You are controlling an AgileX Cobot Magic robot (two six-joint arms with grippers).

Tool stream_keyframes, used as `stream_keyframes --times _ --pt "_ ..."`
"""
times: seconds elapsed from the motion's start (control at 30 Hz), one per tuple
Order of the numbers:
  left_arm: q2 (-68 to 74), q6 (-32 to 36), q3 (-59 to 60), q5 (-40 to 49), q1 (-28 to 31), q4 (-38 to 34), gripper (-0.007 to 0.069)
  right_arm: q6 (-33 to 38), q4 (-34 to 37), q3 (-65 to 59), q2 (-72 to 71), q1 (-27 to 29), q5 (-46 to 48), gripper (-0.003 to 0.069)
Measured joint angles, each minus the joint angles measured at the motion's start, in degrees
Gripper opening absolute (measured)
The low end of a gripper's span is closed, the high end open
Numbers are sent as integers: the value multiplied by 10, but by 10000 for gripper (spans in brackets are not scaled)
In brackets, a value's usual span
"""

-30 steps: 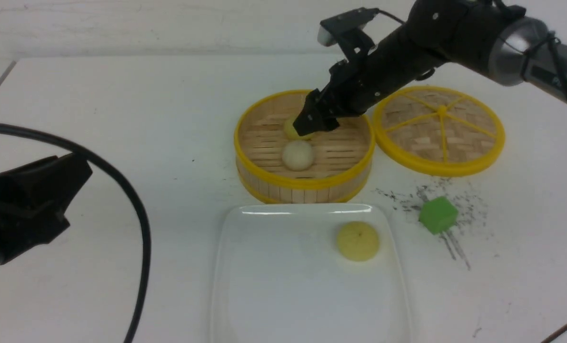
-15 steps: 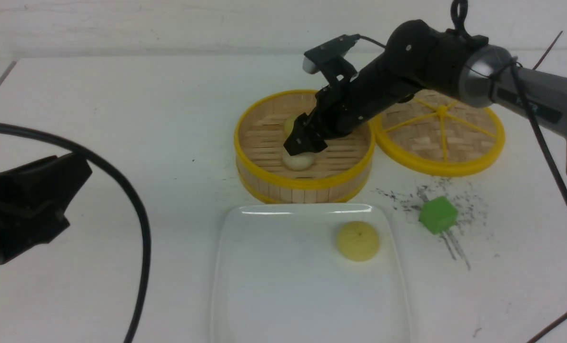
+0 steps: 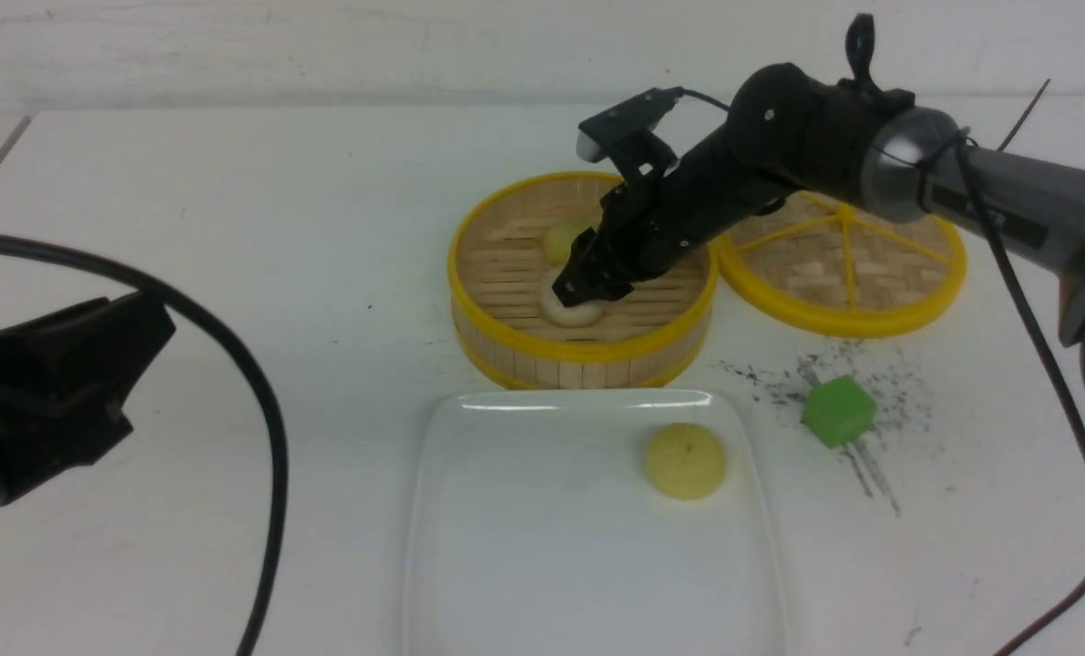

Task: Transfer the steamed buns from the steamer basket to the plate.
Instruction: Use the right arm to grab the steamed stuffed bun that is closest to it, then use the right arm to put the steamed stuffed bun into the plate

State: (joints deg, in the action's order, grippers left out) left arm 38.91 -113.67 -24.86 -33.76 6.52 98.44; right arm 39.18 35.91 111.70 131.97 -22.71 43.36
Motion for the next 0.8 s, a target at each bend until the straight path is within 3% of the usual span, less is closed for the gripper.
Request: stream_keyframes --times 0.03,0.07,0.1,0.3,0.5,0.8 --pt "0 0 0 0 0 0 287 1 0 0 0 0 0 115" --pt "0 0 0 0 0 0 287 3 1 2 -1 0 3 31" --pt "0 0 0 0 0 0 287 5 1 3 -1 0 7 22" --pt "0 0 0 -1 0 0 287 15 -13 5 -45 0 54 22" --pt "0 0 0 -7 0 0 287 11 -71 5 -161 1 85 24" --pt "0 0 0 -10 0 0 287 -43 -108 6 -327 5 239 25"
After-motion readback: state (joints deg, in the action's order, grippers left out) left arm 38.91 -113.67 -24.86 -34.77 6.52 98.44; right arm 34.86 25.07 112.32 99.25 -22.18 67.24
